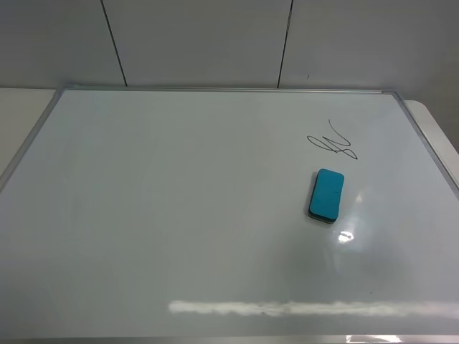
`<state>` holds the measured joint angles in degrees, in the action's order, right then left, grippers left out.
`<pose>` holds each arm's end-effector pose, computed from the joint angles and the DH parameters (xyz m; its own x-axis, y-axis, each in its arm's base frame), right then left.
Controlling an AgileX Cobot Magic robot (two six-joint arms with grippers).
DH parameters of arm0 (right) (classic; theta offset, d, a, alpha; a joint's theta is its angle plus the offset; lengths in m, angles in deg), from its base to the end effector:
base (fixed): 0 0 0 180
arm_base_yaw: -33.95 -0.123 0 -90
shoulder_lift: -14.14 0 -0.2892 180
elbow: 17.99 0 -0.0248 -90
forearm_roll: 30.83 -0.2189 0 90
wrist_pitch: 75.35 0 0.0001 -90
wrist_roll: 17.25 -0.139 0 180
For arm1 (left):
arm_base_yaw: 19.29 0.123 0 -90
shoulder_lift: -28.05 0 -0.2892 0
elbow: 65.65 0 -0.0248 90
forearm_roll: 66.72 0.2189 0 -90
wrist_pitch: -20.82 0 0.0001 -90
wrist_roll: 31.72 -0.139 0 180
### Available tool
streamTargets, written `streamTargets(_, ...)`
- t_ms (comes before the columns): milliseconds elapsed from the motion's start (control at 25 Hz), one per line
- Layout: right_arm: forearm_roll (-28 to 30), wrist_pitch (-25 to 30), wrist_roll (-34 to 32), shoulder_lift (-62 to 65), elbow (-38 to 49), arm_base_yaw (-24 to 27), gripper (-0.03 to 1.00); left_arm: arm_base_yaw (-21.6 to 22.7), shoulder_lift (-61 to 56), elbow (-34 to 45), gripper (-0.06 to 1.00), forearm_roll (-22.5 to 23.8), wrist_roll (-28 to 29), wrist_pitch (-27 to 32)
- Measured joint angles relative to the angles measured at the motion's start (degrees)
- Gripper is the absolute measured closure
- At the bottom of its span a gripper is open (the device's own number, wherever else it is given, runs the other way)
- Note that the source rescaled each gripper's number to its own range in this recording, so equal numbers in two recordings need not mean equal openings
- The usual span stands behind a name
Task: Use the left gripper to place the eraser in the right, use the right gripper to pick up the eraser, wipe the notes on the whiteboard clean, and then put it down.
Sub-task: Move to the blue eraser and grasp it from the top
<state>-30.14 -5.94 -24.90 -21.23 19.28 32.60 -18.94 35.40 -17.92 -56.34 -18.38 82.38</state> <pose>0.0511 -0.0004 0.2697 -0.7839 0.1105 -0.6110 0.0851 0.9939 0.0705 0.0014 0.0220 0.2449 -0.4159 -0.1460 -0.8976 -0.2108 0.9756 -0.0610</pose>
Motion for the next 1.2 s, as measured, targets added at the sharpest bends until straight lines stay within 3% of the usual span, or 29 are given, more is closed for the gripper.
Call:
streamTargets(160,0.52,-0.56,-5.80,-10.05,-0.26,0.00,0.05,0.00,0.00,0.00,-0.06,0.00,0.00,0.00)
streamTargets(440,0.10,-7.11,-15.43,-23.60,-0.37,-2.61,0.06,0.00,0.00,0.00,-0.06,0.00,0.00,0.00)
streamTargets(560,1.73,-9.19,-22.07,-26.05,-0.44,-7.45,0.07,0.00,0.00,0.00,-0.06,0.00,0.00,0.00)
streamTargets(720,5.02,-8.36,-37.05,-26.42,-1.19,-17.13,0.07,0.00,0.00,0.00,-0.06,0.00,0.00,0.00)
streamTargets(920,16.69,-2.61,-58.14,-30.72,-8.76,-31.60,0.07,0.00,0.00,0.00,-0.06,0.00,0.00,0.00)
streamTargets(1040,21.33,-0.70,-63.65,-37.69,-15.25,-36.02,0.07,0.00,0.00,0.00,-0.06,0.00,0.00,0.00)
streamTargets(1200,22.97,-0.57,-64.87,-46.85,-20.75,-36.65,0.07,0.00,0.00,0.00,-0.06,0.00,0.00,0.00)
